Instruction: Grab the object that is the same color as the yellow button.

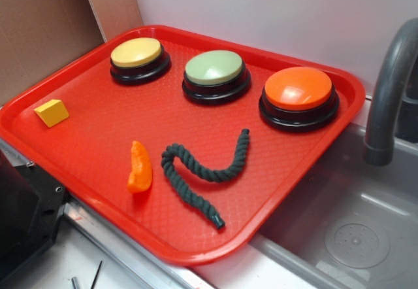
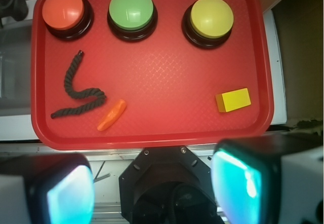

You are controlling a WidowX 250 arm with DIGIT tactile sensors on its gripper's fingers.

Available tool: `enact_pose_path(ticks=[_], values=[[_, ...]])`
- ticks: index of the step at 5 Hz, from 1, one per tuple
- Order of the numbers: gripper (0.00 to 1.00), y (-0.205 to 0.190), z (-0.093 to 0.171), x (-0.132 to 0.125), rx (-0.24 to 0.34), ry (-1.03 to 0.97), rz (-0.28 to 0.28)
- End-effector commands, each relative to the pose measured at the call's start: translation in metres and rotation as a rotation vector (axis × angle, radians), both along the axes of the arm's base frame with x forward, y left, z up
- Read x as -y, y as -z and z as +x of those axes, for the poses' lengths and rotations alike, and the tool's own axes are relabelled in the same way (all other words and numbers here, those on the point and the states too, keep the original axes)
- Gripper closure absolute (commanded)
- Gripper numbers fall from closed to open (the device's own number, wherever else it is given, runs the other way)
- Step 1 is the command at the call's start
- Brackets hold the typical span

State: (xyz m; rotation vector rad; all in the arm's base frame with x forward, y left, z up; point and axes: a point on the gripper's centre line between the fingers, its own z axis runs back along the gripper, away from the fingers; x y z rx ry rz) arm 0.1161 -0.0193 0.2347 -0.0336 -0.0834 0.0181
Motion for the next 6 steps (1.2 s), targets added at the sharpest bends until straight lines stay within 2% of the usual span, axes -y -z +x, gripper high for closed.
enact_pose_path(ticks=[1,2,3,4,5,6], values=[[0.00,0.000,0.000,0.000,0.000,0.000,0.000],[0.00,0.050,0.010,-0.050,-0.127,-0.215,0.042],[0.00,0.070,0.016,-0.100,-0.166,-0.463,0.012],[0.00,0.089,0.028,-0.150,-0.088,-0.711,-0.031],[0.00,0.123,0.023,-0.168,-0.008,-0.956,-0.092],[0.00,0.156,0.002,-0.180,0.016,-1.206,-0.095]])
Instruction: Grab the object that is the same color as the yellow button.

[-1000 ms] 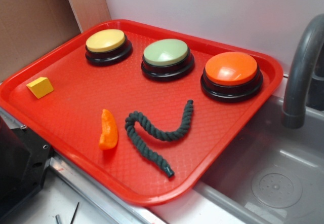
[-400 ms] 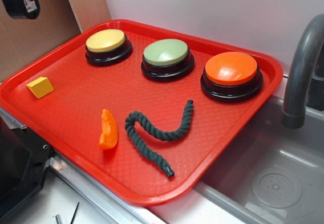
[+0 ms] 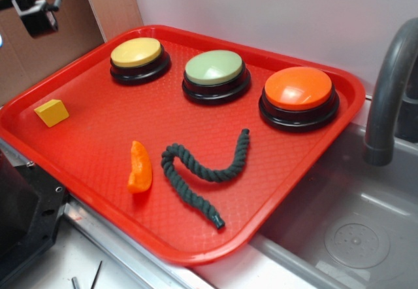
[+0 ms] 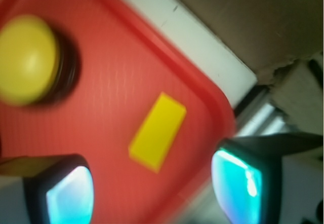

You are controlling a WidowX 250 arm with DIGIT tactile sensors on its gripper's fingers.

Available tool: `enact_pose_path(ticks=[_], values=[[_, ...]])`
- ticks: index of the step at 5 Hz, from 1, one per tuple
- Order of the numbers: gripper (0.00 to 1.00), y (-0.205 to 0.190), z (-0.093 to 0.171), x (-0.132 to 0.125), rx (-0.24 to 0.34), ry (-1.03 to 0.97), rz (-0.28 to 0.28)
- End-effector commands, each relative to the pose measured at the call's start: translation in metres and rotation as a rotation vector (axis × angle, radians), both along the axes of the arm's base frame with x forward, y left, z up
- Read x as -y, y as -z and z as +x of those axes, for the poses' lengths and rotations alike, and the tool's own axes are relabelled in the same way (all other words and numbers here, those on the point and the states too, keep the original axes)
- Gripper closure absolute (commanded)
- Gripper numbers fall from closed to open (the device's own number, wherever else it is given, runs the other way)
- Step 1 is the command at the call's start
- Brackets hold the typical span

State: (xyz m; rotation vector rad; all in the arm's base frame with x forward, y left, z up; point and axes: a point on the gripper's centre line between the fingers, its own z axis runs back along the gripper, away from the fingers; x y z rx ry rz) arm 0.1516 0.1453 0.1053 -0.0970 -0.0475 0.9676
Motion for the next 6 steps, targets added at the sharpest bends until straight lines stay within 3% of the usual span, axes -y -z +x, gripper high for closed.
enact_pose_path(ticks=[1,2,3,6], values=[[0.00,0.044,-0.031,0.008,-0.004,-0.512,0.050],[0.00,0.050,-0.026,0.032,-0.016,-0.676,0.038],[0.00,0.055,-0.010,0.041,0.004,-0.561,0.056],[0.00,0.077,-0.027,0.033,-0.065,-0.473,0.099]])
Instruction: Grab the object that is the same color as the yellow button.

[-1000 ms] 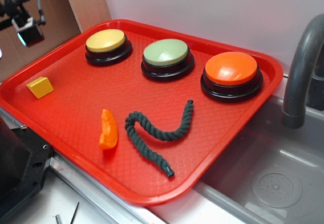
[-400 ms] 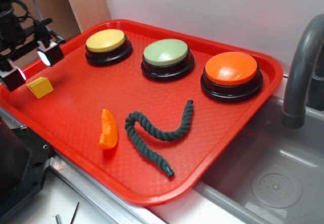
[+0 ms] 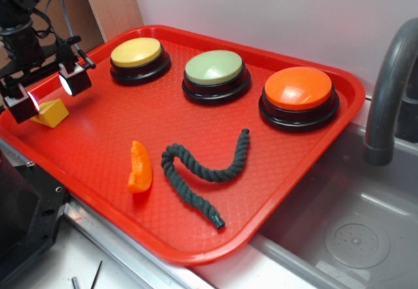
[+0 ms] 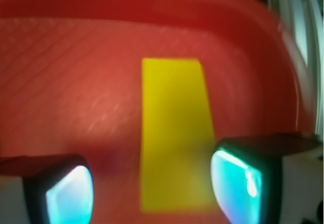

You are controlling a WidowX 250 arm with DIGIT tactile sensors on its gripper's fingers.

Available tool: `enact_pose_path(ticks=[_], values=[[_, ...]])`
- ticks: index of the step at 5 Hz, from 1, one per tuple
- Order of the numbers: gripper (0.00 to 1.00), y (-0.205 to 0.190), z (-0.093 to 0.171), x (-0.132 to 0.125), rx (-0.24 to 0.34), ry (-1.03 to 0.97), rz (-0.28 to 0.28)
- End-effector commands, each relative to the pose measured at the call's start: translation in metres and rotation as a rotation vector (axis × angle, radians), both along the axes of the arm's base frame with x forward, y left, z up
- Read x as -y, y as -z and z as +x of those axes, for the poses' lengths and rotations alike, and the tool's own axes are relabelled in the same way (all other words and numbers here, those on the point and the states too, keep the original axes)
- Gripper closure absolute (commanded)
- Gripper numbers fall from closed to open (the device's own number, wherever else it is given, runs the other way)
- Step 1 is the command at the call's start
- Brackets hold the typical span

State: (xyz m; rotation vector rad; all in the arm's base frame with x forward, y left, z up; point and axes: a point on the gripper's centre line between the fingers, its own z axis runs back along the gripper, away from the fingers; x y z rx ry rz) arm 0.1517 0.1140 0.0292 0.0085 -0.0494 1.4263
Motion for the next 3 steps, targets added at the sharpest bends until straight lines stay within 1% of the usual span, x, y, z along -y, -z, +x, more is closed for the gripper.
enact_pose_path(ticks=[1,2,3], values=[[0.00,0.0069,-0.0195,0.0050,-0.029,0.015,0.022],[0.00,0.0067,-0.0210,0.0132,-0.037,-0.003,0.009],[0.00,0.0064,-0.0205,0.0138,0.004,-0.034,-0.041]])
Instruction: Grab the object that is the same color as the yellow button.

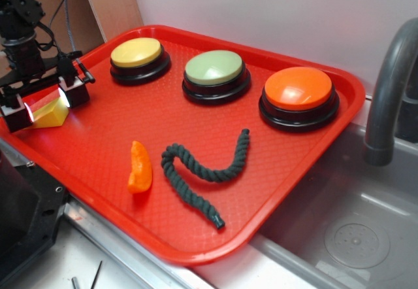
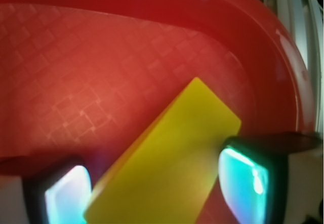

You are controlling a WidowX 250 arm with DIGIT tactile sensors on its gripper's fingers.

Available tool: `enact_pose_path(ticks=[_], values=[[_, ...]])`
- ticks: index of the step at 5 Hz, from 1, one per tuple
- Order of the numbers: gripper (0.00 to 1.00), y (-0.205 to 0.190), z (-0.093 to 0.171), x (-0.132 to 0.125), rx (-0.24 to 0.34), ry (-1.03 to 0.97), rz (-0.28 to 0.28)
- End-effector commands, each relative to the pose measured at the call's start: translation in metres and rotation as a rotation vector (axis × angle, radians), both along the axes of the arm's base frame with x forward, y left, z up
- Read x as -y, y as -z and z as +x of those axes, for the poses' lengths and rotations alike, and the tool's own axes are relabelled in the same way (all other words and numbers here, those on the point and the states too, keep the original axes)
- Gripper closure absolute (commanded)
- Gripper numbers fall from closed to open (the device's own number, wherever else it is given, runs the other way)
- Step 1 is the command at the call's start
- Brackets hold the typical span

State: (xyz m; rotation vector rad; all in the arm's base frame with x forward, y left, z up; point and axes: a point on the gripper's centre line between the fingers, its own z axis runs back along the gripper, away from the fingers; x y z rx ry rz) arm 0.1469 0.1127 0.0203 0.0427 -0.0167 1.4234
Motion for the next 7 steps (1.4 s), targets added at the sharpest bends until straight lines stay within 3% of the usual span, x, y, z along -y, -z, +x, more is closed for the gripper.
enact_pose_path(ticks=[1,2,3,4,5,6,7], values=[[0.00,-0.011,0.003,0.011,0.084,0.086,-0.035],[0.00,-0.032,0.014,0.016,0.113,0.260,0.019],[0.00,-0.051,0.004,0.021,0.143,0.197,0.034],[0.00,-0.053,-0.008,0.030,0.105,-0.054,0.030],[0.00,-0.048,-0.018,0.036,0.088,-0.307,-0.016],[0.00,-0.041,-0.012,0.031,0.101,-0.449,-0.062],[0.00,-0.037,-0.003,0.020,0.102,-0.405,-0.022]])
